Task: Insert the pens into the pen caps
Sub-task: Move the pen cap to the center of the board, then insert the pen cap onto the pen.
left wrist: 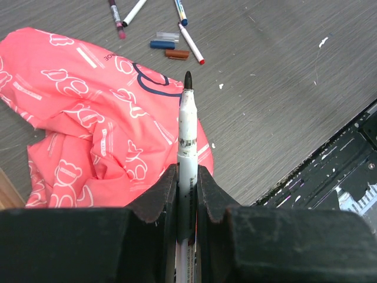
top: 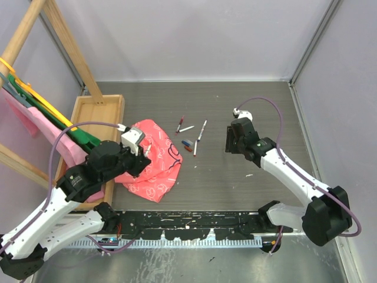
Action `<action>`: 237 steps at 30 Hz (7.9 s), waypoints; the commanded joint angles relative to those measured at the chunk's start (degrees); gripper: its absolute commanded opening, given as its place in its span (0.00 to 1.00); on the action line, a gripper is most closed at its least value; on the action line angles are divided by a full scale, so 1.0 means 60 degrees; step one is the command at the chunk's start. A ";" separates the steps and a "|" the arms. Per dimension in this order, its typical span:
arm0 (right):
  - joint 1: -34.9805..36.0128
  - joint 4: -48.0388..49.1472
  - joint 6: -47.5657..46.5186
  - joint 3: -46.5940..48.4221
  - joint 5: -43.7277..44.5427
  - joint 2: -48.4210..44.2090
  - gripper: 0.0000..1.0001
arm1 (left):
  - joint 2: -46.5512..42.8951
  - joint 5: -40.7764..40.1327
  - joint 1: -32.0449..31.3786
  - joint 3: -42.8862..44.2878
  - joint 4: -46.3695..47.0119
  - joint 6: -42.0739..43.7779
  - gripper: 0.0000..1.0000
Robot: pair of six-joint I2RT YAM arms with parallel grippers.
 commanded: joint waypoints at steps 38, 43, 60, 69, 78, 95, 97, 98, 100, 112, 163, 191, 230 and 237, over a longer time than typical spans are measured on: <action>0.2244 -0.0413 -0.2575 0.5826 -0.2567 0.7000 0.41 | -0.1233 -0.1321 0.0037 0.0234 -0.1520 -0.0164 0.00; 0.2460 -0.0571 -0.2631 0.6122 -0.2130 0.7480 0.41 | -0.1159 -0.1427 0.0030 0.0246 -0.1613 -0.0123 0.00; 0.2465 -0.0758 -0.3030 0.6458 -0.1800 0.8292 0.41 | -0.1045 -0.1388 0.0034 0.0235 -0.1601 -0.0101 0.00; 0.2555 -0.0779 -0.3095 0.6424 -0.1782 0.8625 0.38 | -0.0987 -0.1391 0.0034 0.0217 -0.1606 -0.0075 0.00; 0.2624 -0.0654 -0.3150 0.6351 -0.1870 0.8228 0.19 | -0.1056 -0.1498 0.0038 0.0198 -0.1630 -0.0087 0.00; 0.2700 -0.0509 -0.4369 0.2556 -0.2777 0.3992 0.14 | -0.1173 -0.1870 0.0029 0.0161 -0.1658 -0.0093 0.00; 0.2890 -0.0489 -0.4653 0.2177 -0.2859 0.3768 0.14 | -0.1223 -0.1931 0.0029 0.0169 -0.1659 -0.0112 0.00; 0.3001 -0.0464 -0.4822 0.2037 -0.2906 0.3676 0.14 | -0.1246 -0.1962 0.0034 0.0159 -0.1659 -0.0116 0.00; 0.3243 -0.0429 -0.5073 0.1823 -0.2933 0.3584 0.15 | -0.1280 -0.1993 0.0037 0.0143 -0.1651 -0.0120 0.00; 0.4405 -0.0161 -0.6136 0.1324 -0.2862 0.3688 0.20 | -0.1264 -0.2007 0.0031 0.0135 -0.1645 -0.0121 0.00; 0.4958 0.1081 0.3189 0.0001 0.0753 0.1590 0.46 | -0.1116 -0.1930 0.0038 0.0100 -0.1579 -0.0016 0.00; 0.6131 0.1564 0.6284 -0.0434 0.0721 0.2791 0.66 | -0.1086 -0.1903 0.0035 0.0110 -0.1606 -0.0038 0.00; 0.5209 0.1825 0.5738 -0.0503 0.0807 0.3759 0.66 | -0.1071 -0.1861 0.0043 0.0086 -0.1601 -0.0026 0.00; 0.5055 0.1889 0.5268 -0.0200 0.0625 0.4099 0.66 | -0.1105 -0.1876 0.0029 0.0089 -0.1601 -0.0019 0.00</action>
